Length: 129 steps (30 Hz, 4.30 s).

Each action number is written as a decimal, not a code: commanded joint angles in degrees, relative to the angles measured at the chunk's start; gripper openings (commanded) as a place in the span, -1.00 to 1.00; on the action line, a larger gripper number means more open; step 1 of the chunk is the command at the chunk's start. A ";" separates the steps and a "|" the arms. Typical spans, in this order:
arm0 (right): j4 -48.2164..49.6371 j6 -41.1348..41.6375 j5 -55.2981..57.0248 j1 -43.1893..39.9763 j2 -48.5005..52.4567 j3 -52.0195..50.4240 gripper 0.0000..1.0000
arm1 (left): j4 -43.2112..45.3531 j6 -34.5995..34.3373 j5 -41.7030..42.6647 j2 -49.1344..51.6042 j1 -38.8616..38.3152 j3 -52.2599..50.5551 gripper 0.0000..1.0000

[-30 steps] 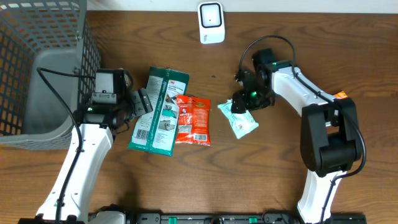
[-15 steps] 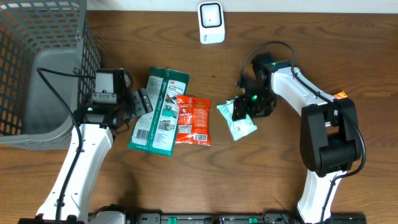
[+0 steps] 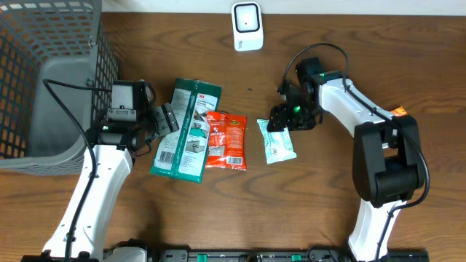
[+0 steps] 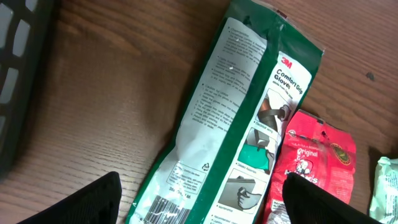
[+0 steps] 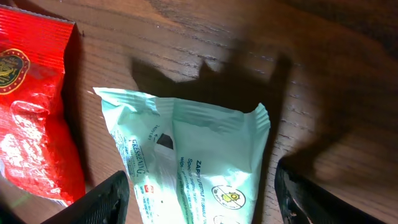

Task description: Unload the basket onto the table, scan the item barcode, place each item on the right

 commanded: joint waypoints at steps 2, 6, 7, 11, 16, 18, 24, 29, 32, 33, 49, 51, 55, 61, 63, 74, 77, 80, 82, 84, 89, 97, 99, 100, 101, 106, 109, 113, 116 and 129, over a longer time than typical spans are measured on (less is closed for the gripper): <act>0.42 0.35 3.56 1.75 0.09 -2.27 0.37 | -0.17 -0.50 -0.70 -0.04 0.02 0.94 0.66; 2.64 1.90 7.13 3.08 0.09 -5.31 0.29 | -0.17 -0.50 -0.70 -0.04 0.02 0.94 0.66; 4.20 3.02 8.48 3.34 0.09 -6.64 0.26 | -0.17 -0.50 -0.70 -0.04 0.02 0.94 0.66; 11.61 5.40 10.43 3.78 0.09 -12.00 -0.10 | -0.17 -0.50 -0.70 -0.04 0.02 0.94 0.66; 10.29 5.25 10.58 3.63 -0.61 -10.69 -0.89 | -0.17 -0.50 -0.70 -0.04 0.02 0.94 0.66; 7.65 4.57 10.56 3.48 -2.12 -8.44 -0.97 | -0.17 -0.50 -0.70 -0.04 0.02 0.94 0.66; 5.01 3.76 9.90 3.43 -11.43 -5.57 -0.98 | -0.17 -0.50 -0.70 -0.04 0.02 0.94 0.66; 2.19 3.76 3.69 3.32 -21.53 -5.57 -0.98 | -0.20 -0.50 -0.68 -0.04 0.02 0.94 0.66; 2.56 3.74 3.15 3.32 -25.00 -5.51 -0.98 | -0.20 -0.50 -0.70 -0.04 0.02 0.94 0.66; 2.21 3.78 3.72 3.32 -26.36 -4.74 -0.98 | -0.20 -0.50 -0.70 -0.04 0.02 0.94 0.65; -24.87 3.82 16.17 3.45 -24.35 33.88 -0.98 | -0.17 -0.50 -0.70 -0.04 0.02 0.94 0.66; -27.91 3.98 15.89 3.48 -23.28 38.64 -0.98 | -0.17 -0.48 -0.70 -0.04 0.02 0.94 0.66; -29.14 5.16 5.40 3.69 -22.53 42.12 -0.98 | -0.17 -0.50 -0.70 -0.04 0.02 0.94 0.66; -26.71 6.03 7.87 4.35 -22.03 42.10 -0.98 | -0.17 -0.50 -0.70 -0.04 0.02 0.94 0.66; -24.61 3.69 13.97 6.43 -21.24 42.10 -0.98 | -0.17 -0.50 -0.70 -0.04 0.02 0.94 0.65; 0.22 -9.84 64.24 22.27 -8.02 42.10 -0.98 | -0.17 -0.50 -0.70 -0.04 0.02 0.94 0.66; 12.92 -18.88 73.24 23.06 -1.51 42.10 -0.98 | -0.17 -0.50 -0.70 -0.04 0.02 0.94 0.66; 27.36 -29.62 77.33 23.06 4.35 42.10 -0.98 | -0.17 -0.50 -0.70 -0.04 0.02 0.94 0.66; 33.66 -33.73 77.48 22.82 6.93 42.10 -0.98 | -0.17 -0.50 -0.70 -0.04 0.02 0.94 0.66; 41.53 -38.01 77.46 22.49 10.08 42.10 -0.98 | -0.17 -0.50 -0.70 -0.04 0.02 0.94 0.66; 62.42 -45.05 76.24 21.49 18.86 42.10 -0.98 | -0.17 -0.50 -0.70 -0.04 0.02 0.94 0.66; 84.28 -56.04 69.24 18.95 29.62 42.10 -0.98 | -0.20 -0.50 -0.70 -0.04 0.02 0.94 0.66; 86.07 -56.59 66.90 18.01 30.99 42.10 -0.98 | -0.20 -0.50 -0.70 -0.04 0.02 0.94 0.66; 86.33 -54.77 65.70 17.44 31.50 42.10 -0.98 | -0.17 -0.50 -0.70 -0.04 0.02 0.94 0.66; 85.92 -53.44 65.29 17.18 31.61 42.10 -0.98 | -0.17 -0.50 -0.70 -0.04 0.02 0.94 0.66; 85.20 -51.34 60.43 16.68 31.74 42.12 -0.98 | -0.17 -0.50 -0.70 -0.04 0.02 0.94 0.66; 85.15 -50.93 60.28 16.44 31.95 42.12 -0.98 | -0.17 -0.50 -0.70 -0.04 0.02 0.94 0.66; 85.59 -46.80 60.28 16.13 32.79 42.12 -0.97 | -0.17 -0.50 -0.68 -0.04 0.02 0.94 0.66; 85.92 -46.53 60.54 16.13 33.31 42.12 -0.97 | -0.17 -0.50 -0.70 -0.04 0.02 0.94 0.66; 89.50 -57.13 62.71 18.18 39.98 42.12 -0.97 | -0.17 -0.48 -0.70 -0.04 0.02 0.94 0.66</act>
